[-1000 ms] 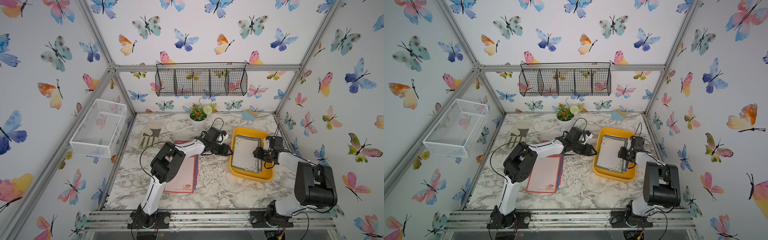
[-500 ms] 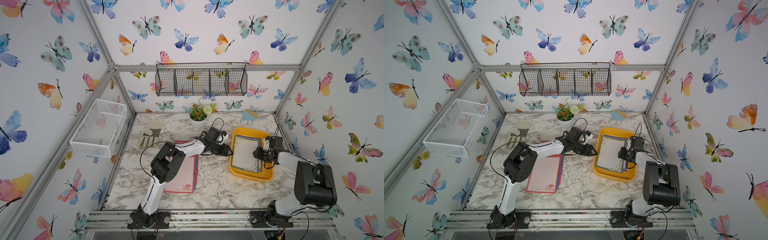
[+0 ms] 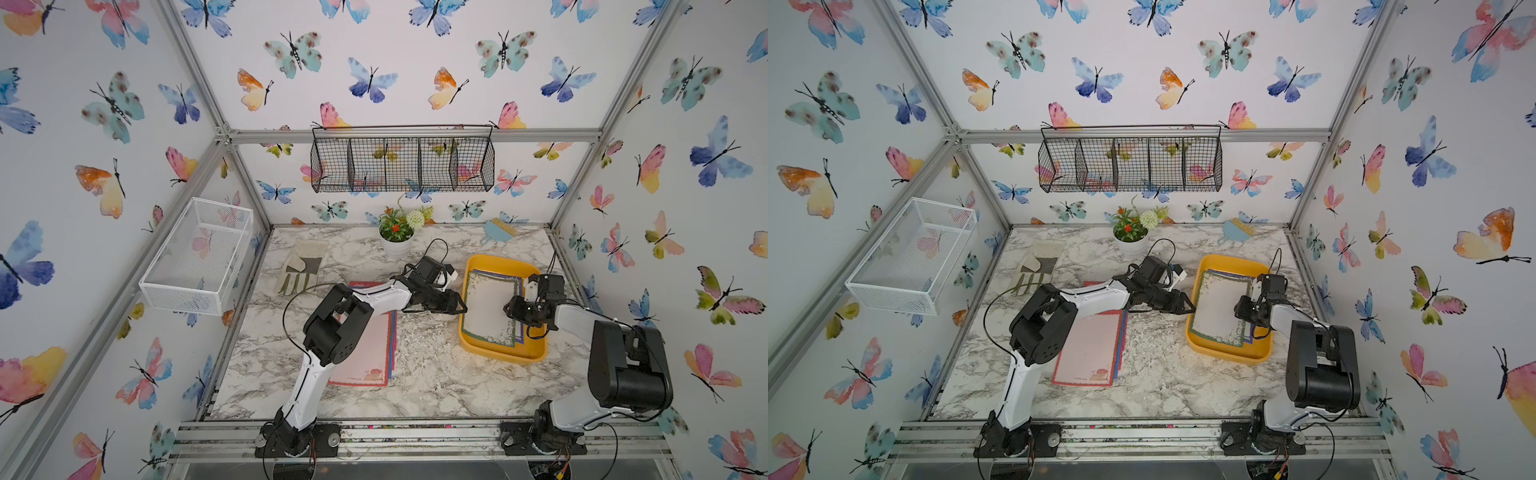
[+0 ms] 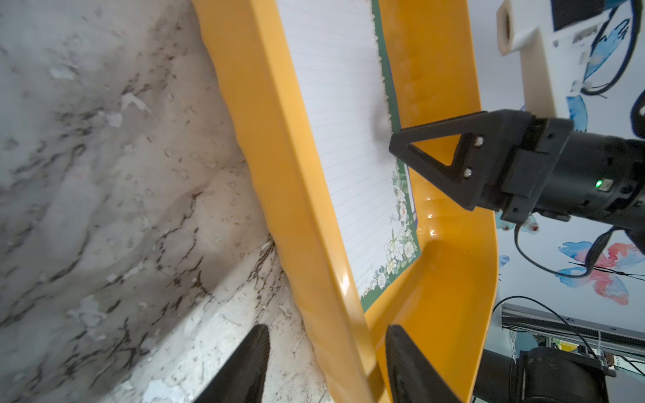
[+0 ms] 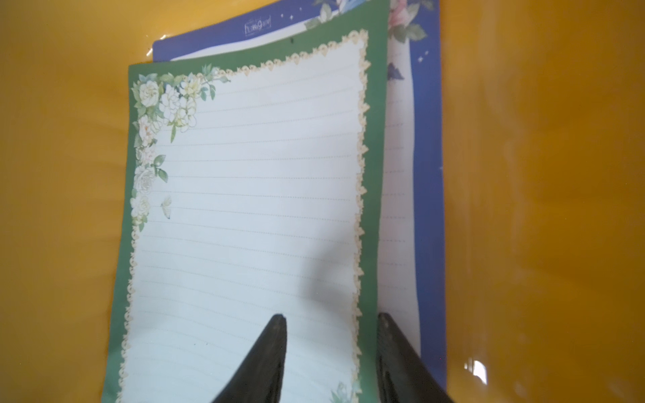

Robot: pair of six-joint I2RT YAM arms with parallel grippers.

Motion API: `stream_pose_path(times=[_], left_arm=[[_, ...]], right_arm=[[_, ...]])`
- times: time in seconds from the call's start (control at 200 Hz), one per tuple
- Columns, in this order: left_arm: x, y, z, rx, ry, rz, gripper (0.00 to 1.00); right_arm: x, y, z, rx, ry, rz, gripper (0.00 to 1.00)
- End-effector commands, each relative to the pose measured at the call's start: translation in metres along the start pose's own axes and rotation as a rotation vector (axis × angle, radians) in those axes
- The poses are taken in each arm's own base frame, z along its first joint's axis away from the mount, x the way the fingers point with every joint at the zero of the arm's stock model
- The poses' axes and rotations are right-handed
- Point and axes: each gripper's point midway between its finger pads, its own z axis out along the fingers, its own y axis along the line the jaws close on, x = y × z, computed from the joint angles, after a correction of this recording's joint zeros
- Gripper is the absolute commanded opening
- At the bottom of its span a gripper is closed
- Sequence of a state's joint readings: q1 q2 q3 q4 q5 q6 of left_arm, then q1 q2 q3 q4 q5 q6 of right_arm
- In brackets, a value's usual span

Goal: Take out the stationery paper from the storage box
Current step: Pick up the stationery paper from the storage box.

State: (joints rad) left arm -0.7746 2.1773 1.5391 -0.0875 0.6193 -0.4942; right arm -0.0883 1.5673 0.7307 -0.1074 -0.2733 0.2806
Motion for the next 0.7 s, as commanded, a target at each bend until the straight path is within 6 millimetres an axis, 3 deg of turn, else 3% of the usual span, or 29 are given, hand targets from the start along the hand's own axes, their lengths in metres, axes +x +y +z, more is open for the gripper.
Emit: stream_pose_path(times=[0.0,0.691], left_arm=[[0.004,-0.003,0.006,0.032,0.03,-0.012,0.56],[0.007,-0.002,0.01,0.039,0.043,-0.021,0.52]], right_arm=[[0.005,0.004,0.003,-0.043,0.012,0.015,0.44],[0.007,0.032,0.0,-0.25,0.005,0.067,0.41]])
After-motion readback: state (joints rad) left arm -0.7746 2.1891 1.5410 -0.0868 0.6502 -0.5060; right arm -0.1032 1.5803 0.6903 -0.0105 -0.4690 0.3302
